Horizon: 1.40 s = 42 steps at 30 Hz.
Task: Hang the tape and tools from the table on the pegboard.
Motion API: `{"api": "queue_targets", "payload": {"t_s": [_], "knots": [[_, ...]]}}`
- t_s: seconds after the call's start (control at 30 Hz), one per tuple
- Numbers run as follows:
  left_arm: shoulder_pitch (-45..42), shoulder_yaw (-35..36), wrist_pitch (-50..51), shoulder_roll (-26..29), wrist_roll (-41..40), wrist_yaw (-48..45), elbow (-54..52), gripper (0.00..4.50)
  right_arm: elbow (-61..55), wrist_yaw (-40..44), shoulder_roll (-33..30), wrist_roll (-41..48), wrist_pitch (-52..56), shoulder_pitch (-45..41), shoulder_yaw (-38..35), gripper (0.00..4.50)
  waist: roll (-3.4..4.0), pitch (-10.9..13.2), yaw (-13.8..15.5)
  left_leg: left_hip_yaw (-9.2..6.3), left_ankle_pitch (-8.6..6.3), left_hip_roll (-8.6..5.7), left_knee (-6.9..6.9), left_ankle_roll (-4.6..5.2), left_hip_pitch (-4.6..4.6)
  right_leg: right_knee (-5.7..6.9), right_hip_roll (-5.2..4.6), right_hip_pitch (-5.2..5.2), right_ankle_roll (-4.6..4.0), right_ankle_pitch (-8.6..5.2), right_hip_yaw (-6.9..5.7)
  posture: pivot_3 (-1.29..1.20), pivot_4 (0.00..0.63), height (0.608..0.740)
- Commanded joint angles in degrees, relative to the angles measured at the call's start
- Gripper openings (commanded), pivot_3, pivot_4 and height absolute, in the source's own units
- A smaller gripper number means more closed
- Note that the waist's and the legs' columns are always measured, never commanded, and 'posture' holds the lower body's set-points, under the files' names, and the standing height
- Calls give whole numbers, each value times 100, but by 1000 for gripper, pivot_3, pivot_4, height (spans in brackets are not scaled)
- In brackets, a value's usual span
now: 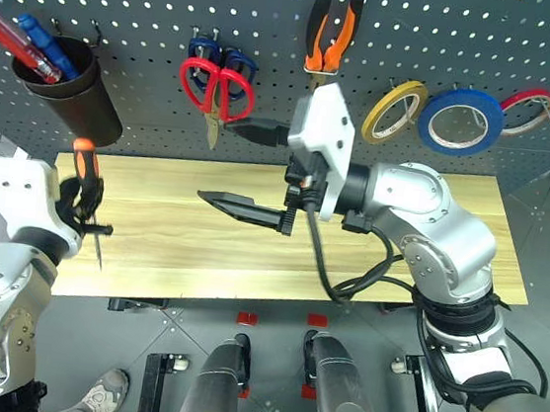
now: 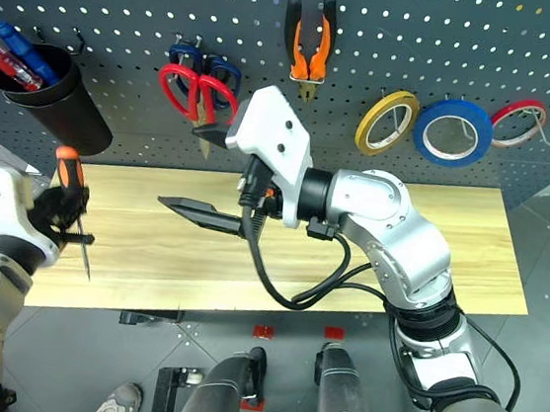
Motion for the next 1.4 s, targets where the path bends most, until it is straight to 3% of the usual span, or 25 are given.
{"api": "queue_targets", "payload": {"t_s": [0.03,0.27,0.53,0.8,0.9,1.13,1.4], "knots": [[-394,417,-461,596,-29,-184,-473,875,-30,248,-23,370,-121,-120,-320,4500,-6,-7,17,-1,5,2,0,-4,0,3,2,-1,-5,3,-3,-268,318,740],[-2137,69,-860,1612,-308,-756,607,872,546,33,3,-60,-483,-338,-251,4500,-19,-62,15,-11,30,7,-2,-32,-3,9,11,-4,-16,13,-20,-235,249,740],[-3568,-570,-2301,1917,315,-1077,2552,865,1206,-628,180,-772,-812,-715,-283,4500,-36,-180,-20,-3,36,8,-3,-39,-5,8,11,-12,-19,15,-25,-294,214,740],[-3988,-776,-3297,1729,779,-851,3501,852,1004,-749,225,-774,-670,-670,-347,4500,-54,-249,-163,-3,36,7,0,-39,-10,10,10,-16,-23,19,-27,-330,203,740],[-4110,-826,-3391,1737,789,-862,3548,851,837,-614,299,-318,-351,-627,-509,4500,-79,-295,-228,-5,37,7,5,-38,-12,13,10,-16,-22,19,-28,-333,196,740],[-3491,-616,-3596,1617,952,-669,3521,851,729,-514,348,121,-98,-634,-625,4500,-56,-483,-504,-12,36,4,-6,-37,-13,13,9,-16,-24,20,-30,-328,195,740],[-3178,-554,-3790,1589,1058,-452,3461,851,834,-505,382,123,-216,-692,-589,4500,-54,-499,-673,-16,36,4,-3,-37,-13,21,10,-16,-24,20,-29,-313,197,740]]}}
